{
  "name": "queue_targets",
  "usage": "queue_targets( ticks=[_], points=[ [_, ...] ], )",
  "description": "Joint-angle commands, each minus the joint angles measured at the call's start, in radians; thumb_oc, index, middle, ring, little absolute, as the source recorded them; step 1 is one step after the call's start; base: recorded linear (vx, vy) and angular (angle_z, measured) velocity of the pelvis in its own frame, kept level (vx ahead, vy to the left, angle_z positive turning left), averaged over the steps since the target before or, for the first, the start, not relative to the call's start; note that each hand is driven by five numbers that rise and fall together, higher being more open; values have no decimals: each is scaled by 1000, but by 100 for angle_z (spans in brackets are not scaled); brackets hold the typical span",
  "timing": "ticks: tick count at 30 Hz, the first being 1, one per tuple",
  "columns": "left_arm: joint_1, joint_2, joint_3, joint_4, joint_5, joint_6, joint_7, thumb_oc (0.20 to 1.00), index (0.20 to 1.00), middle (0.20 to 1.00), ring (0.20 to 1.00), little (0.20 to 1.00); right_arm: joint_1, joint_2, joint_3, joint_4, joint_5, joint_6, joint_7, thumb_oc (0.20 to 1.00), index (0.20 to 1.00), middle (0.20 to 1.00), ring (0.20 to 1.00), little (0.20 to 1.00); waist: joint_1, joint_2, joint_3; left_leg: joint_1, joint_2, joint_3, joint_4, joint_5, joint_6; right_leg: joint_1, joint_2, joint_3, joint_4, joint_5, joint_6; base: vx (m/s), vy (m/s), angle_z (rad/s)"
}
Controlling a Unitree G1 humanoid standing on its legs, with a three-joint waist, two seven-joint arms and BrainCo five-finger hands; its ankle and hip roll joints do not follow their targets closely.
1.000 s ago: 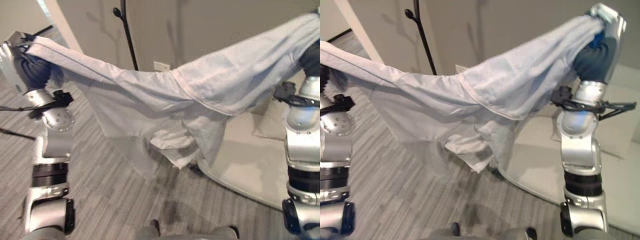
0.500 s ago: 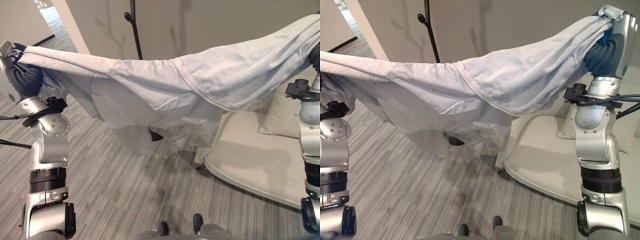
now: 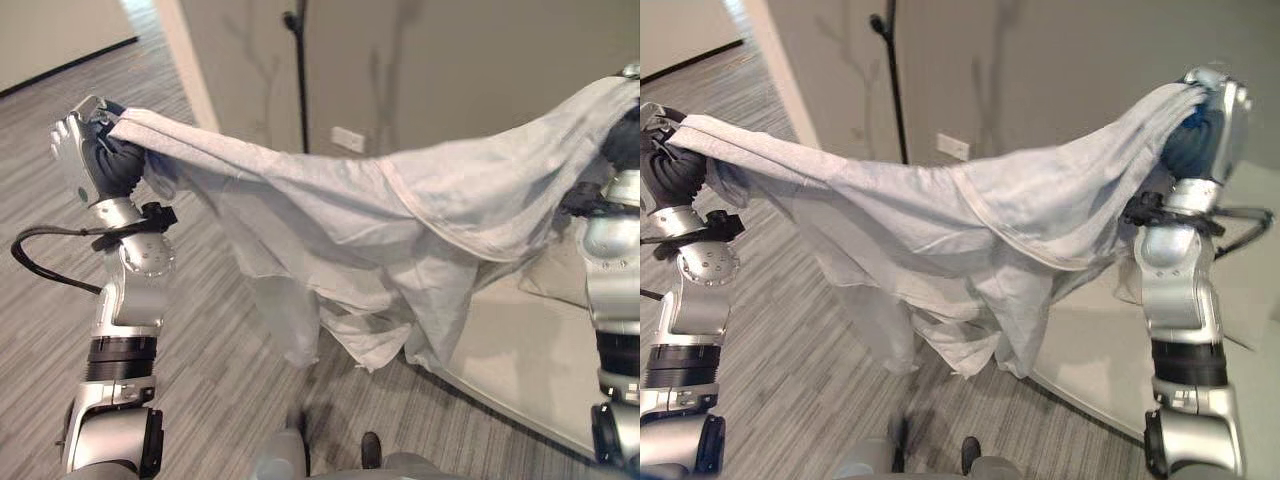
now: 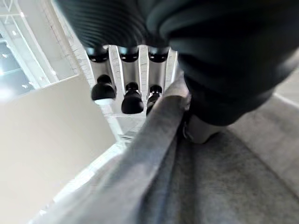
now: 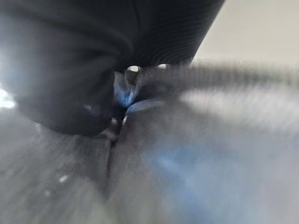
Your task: Hang the clothes on the sofa on the clothes rack.
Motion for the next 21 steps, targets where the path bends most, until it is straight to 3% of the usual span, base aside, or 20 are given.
queue_targets(
  ticks=[1,5,7,9,10,12,14,15,16,18,21],
  points=[
    [-72,118,72,-20,52,-17,35,200,200,200,200,200,-72,-90,1,-95,-24,-24,-43,200,200,200,200,200,6,8,-64,44,-31,-42,-81,164,16,217,-58,88,-15,127,-2,487,408,-65],
    [-26,100,86,-22,79,-12,42,200,200,200,200,200,17,-90,-46,-120,-45,-25,-44,200,200,200,200,200,-4,20,-127,63,-43,3,-35,157,3,213,-109,92,24,154,6,402,325,-49],
    [-12,90,61,-5,77,-12,38,200,200,200,200,200,18,-92,-48,-110,-57,-15,-52,200,200,200,200,200,-18,45,-166,114,-48,24,-23,156,4,214,-141,65,83,164,8,497,407,-2],
    [-19,91,36,34,56,-9,47,200,200,200,200,200,-10,-86,-26,-89,-62,0,-58,200,200,200,200,200,-25,76,-163,188,-44,37,-38,165,5,191,-154,26,191,151,4,480,426,-8],
    [-3,89,23,46,47,-7,50,200,200,200,200,200,-31,-87,-20,-63,-69,9,-60,200,200,200,200,200,-36,111,-149,244,-22,46,-39,171,10,156,-171,-21,271,150,-7,402,363,-11],
    [1,89,14,61,39,-10,53,200,200,200,200,200,-55,-106,2,-22,-70,16,-72,200,200,200,200,200,-42,128,-130,289,-12,51,-55,164,6,136,-172,-31,324,121,-11,249,232,-17],
    [0,100,-1,106,35,-17,59,200,200,200,200,200,-93,-147,33,53,-80,22,-93,200,200,200,200,200,-51,137,-110,346,-26,66,-85,151,8,103,-151,-60,342,91,6,265,277,-33],
    [-4,120,-24,141,34,-28,55,200,200,200,200,200,-119,-220,50,117,-93,30,-113,200,200,200,200,200,-77,137,-96,386,-51,61,-108,144,15,44,-85,-53,319,73,26,182,214,-44],
    [-15,121,-30,155,30,-32,59,200,200,200,200,200,-134,-229,63,136,-87,26,-121,200,200,200,200,200,-77,144,-95,388,-48,60,-116,150,16,42,-82,-54,318,76,28,171,190,-32],
    [-74,188,-96,235,28,-26,71,200,200,200,200,200,-241,-345,165,262,-72,13,-149,200,200,200,200,200,-104,138,-90,426,-66,48,-134,123,25,-21,-39,-61,194,52,40,184,102,11],
    [-146,231,-138,320,9,-17,83,200,200,200,200,200,-361,-397,300,369,-43,-2,-150,200,200,200,200,200,-140,148,-71,448,-68,29,-134,100,40,-84,-4,-46,92,57,39,170,83,8]
  ],
)
